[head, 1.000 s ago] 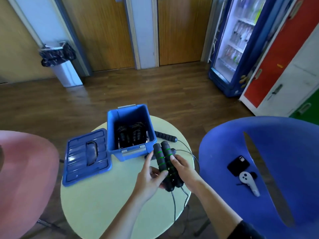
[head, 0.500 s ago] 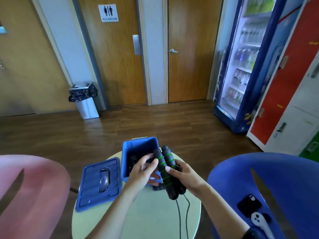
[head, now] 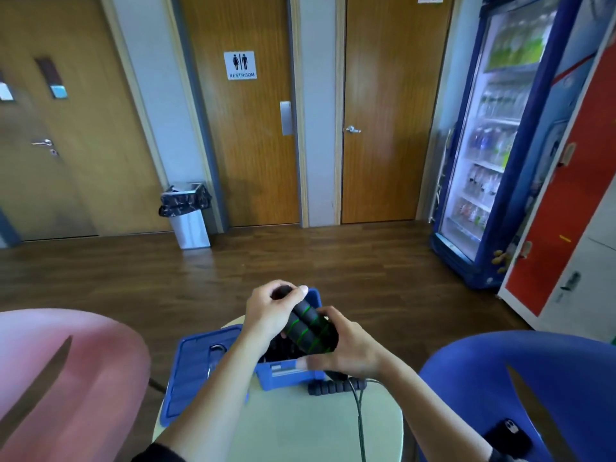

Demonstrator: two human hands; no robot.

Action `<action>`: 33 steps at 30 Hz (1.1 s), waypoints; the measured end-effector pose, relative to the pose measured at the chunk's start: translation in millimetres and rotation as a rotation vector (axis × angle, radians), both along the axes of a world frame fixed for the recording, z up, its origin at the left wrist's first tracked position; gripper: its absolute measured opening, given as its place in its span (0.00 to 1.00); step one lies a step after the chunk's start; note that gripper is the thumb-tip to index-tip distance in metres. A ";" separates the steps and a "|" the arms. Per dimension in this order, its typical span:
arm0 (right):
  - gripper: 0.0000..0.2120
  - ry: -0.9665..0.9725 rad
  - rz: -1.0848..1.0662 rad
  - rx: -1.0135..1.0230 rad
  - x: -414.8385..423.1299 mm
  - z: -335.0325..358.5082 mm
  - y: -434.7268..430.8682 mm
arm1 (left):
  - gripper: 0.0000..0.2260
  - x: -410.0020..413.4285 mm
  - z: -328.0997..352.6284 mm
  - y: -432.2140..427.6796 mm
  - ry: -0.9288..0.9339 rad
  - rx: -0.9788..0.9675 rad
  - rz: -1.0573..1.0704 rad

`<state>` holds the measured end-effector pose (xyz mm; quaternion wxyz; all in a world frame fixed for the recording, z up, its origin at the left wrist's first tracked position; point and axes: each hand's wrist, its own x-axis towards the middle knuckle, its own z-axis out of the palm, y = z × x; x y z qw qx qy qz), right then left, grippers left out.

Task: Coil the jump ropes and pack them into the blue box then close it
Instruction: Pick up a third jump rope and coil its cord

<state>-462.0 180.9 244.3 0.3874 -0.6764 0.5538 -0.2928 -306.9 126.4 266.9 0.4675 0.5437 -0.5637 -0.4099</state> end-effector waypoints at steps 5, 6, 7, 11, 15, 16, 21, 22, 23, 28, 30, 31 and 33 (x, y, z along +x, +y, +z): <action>0.34 0.095 0.028 -0.081 8.2 16.0 -14.8 | 0.09 24.0 15.4 -4.1 -0.036 -0.048 0.044; 0.33 0.097 0.049 -0.046 8.4 22.9 -22.1 | 0.09 31.1 20.5 -4.8 -0.127 -0.105 0.016; 0.32 0.090 0.085 -0.010 8.4 30.7 -29.4 | 0.10 38.9 26.5 -5.9 -0.237 -0.170 -0.028; 0.24 0.120 0.290 0.146 12.7 74.4 -51.8 | 0.28 63.4 60.3 -11.4 -0.677 -0.304 -0.349; 0.07 0.269 0.441 0.286 34.1 126.3 -70.3 | 0.35 65.7 84.7 -7.6 -1.095 -0.327 -0.453; 0.06 0.308 0.446 0.314 40.0 135.4 -76.1 | 0.36 67.7 86.4 -6.8 -1.093 -0.333 -0.423; 0.13 0.248 0.404 0.283 61.7 168.0 -94.8 | 0.37 88.6 91.6 -22.0 -0.995 -0.370 -0.250; 0.16 0.155 0.356 0.244 64.7 173.8 -94.1 | 0.38 93.9 92.9 -26.0 -0.924 -0.326 -0.243; 0.20 0.070 0.285 0.201 67.0 177.9 -92.9 | 0.37 98.8 93.2 -29.1 -0.819 -0.280 -0.241; 0.43 -0.110 0.001 0.042 78.3 177.0 -75.1 | 0.26 107.6 95.1 -31.0 0.038 -0.073 -0.245; 0.36 -0.314 -0.041 0.051 87.7 163.3 -64.8 | 0.30 104.0 102.3 -29.6 0.323 -0.017 -0.239; 0.32 -0.436 -0.051 0.085 94.3 156.3 -56.7 | 0.31 101.6 106.4 -29.2 0.420 0.003 -0.240; 0.25 -0.587 -0.027 0.144 105.8 139.4 -43.9 | 0.36 95.6 112.3 -31.6 0.533 0.024 -0.260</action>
